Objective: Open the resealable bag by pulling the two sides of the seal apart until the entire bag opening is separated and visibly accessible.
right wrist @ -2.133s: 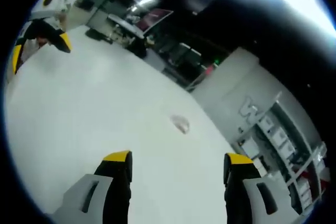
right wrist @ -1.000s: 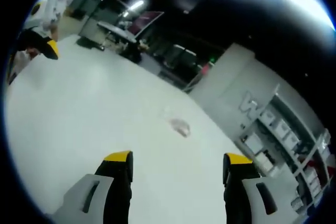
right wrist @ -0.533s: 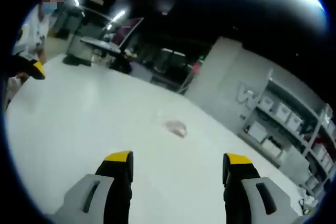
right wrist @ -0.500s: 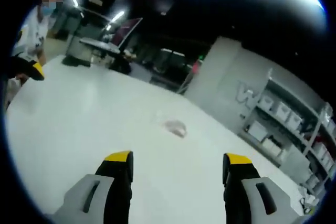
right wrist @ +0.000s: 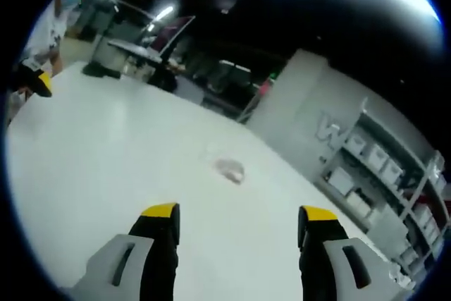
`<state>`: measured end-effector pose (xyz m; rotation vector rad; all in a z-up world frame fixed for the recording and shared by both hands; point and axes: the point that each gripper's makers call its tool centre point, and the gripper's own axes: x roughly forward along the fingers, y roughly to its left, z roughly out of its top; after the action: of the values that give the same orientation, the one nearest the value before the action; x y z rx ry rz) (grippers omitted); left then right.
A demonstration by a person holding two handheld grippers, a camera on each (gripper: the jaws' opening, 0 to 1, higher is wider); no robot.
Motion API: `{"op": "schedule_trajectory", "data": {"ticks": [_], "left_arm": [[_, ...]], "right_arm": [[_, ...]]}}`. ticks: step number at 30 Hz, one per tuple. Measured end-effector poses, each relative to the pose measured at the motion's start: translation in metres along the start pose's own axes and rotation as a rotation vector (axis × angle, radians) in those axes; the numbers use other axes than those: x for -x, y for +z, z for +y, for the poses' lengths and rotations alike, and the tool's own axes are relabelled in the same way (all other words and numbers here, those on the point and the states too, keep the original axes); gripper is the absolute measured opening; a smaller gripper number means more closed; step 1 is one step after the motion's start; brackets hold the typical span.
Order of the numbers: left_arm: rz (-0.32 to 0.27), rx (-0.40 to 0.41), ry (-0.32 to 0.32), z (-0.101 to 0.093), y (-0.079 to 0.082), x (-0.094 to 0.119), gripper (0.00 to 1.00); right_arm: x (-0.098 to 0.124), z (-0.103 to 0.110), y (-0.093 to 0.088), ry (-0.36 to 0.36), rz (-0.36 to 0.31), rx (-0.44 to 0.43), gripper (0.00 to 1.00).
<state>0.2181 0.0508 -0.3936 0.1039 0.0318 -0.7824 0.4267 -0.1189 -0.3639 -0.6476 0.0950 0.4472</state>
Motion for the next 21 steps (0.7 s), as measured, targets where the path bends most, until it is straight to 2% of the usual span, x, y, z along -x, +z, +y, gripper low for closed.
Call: {"op": "schedule_trajectory", "data": {"ticks": [12, 21], "left_arm": [[-0.002, 0.001, 0.0, 0.0, 0.001, 0.001, 0.75], [-0.004, 0.007, 0.003, 0.002, 0.001, 0.001, 0.75]], "right_arm": [[-0.01, -0.002, 0.005, -0.018, 0.005, 0.11, 0.67], [-0.018, -0.003, 0.004, -0.017, 0.014, 0.135, 0.67]]}}
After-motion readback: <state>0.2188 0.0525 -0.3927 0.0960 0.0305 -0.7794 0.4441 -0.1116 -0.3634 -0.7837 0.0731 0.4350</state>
